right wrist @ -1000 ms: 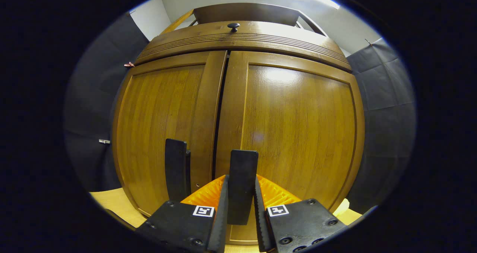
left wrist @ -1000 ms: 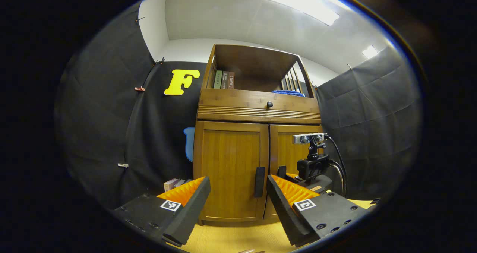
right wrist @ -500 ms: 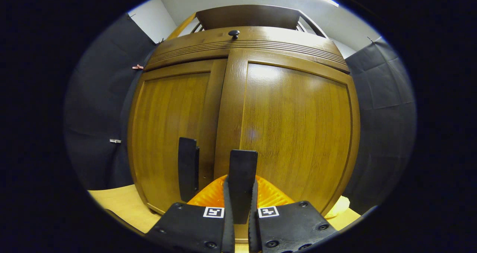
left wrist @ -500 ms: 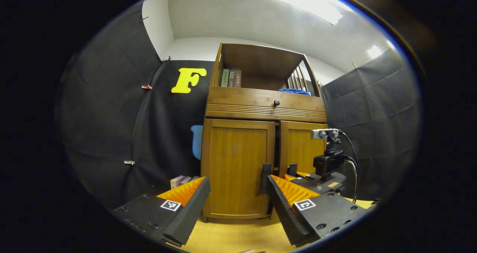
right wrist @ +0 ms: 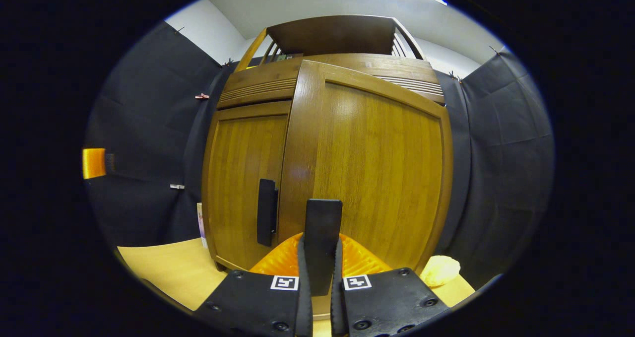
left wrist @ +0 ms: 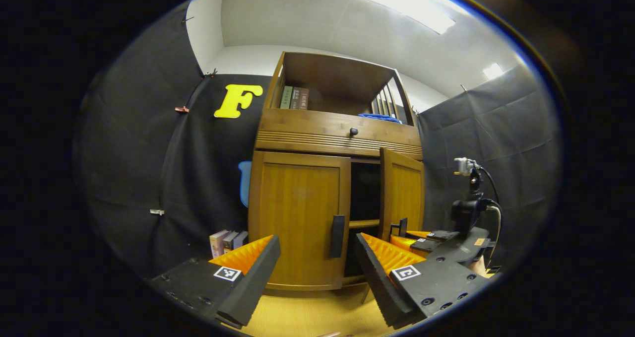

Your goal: Open the right door of the double-door shoe cabinet with the right hand, and open the left door with the left hand.

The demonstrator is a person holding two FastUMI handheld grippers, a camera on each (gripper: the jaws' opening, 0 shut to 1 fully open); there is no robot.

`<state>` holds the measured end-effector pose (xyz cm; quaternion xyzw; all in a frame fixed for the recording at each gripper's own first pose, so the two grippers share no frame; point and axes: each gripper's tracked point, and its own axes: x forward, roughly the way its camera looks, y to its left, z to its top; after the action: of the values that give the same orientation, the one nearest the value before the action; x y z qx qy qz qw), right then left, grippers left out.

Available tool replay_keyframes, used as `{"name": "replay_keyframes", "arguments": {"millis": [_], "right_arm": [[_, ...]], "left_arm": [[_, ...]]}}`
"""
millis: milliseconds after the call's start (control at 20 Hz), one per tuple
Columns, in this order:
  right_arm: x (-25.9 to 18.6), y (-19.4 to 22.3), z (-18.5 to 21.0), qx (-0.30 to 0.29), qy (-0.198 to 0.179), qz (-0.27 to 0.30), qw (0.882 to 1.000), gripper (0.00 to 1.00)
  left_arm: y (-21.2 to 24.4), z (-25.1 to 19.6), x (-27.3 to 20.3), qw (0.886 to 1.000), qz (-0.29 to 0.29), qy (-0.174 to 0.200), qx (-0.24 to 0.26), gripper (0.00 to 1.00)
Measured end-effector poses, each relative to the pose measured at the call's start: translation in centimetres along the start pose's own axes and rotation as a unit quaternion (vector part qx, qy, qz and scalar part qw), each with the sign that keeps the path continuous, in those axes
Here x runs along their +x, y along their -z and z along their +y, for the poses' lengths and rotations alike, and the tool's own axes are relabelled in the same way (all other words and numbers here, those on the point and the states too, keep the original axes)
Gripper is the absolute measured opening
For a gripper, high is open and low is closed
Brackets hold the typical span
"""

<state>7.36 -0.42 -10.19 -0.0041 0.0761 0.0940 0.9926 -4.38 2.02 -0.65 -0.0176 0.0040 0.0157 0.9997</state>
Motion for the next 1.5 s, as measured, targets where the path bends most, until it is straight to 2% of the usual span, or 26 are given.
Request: {"name": "replay_keyframes", "arguments": {"millis": [250, 300, 350, 600, 650, 800, 850, 1000, 1300, 1500], "right_arm": [[-2.7, -0.5, -1.5, -0.002, -0.013, 0.003, 1.0, 0.18], [-3.2, -0.5, -1.7, -0.002, -0.016, 0.004, 1.0, 0.22], [-3.6, -0.6, -2.0, -0.003, -0.02, 0.004, 1.0, 0.18], [-6.2, -1.0, -4.2, 0.002, -0.024, 0.006, 1.0, 0.18], [-6.7, -1.1, -4.6, 0.001, -0.021, 0.007, 1.0, 0.22], [-8.3, -1.3, -6.4, -0.001, -0.008, 0.008, 1.0, 0.13], [-8.9, -1.3, -6.9, 0.002, -0.005, 0.009, 1.0, 0.18], [-10.1, -1.4, -8.6, 0.005, 0.006, 0.01, 1.0, 0.18], [-13.0, -1.1, -13.4, -0.029, 0.062, 0.009, 0.998, 0.16], [-13.8, -0.8, -16.8, -0.017, 0.098, 0.015, 0.995, 0.16]], "left_arm": [[0.7, -3.2, 2.1, 0.999, -0.002, 0.034, -0.005, 0.94], [0.7, -3.9, 2.6, 0.999, -0.003, 0.04, -0.004, 0.94], [0.9, -4.6, 3.0, 0.999, -0.003, 0.045, -0.002, 0.94], [1.1, -8.2, 4.7, 0.997, -0.014, 0.074, 0.005, 0.94], [1.4, -8.9, 4.8, 0.997, -0.015, 0.08, 0.005, 0.92], [1.7, -10.7, 5.3, 0.996, -0.018, 0.09, 0.006, 0.94], [1.7, -11.3, 5.7, 0.996, -0.019, 0.09, 0.005, 0.92], [1.9, -12.8, 6.5, 0.995, -0.023, 0.094, -0.002, 0.94], [2.3, -16.4, 7.3, 0.992, -0.02, 0.118, -0.027, 0.94], [2.4, -17.3, 7.4, 0.993, -0.016, 0.118, -0.025, 0.96]]}}
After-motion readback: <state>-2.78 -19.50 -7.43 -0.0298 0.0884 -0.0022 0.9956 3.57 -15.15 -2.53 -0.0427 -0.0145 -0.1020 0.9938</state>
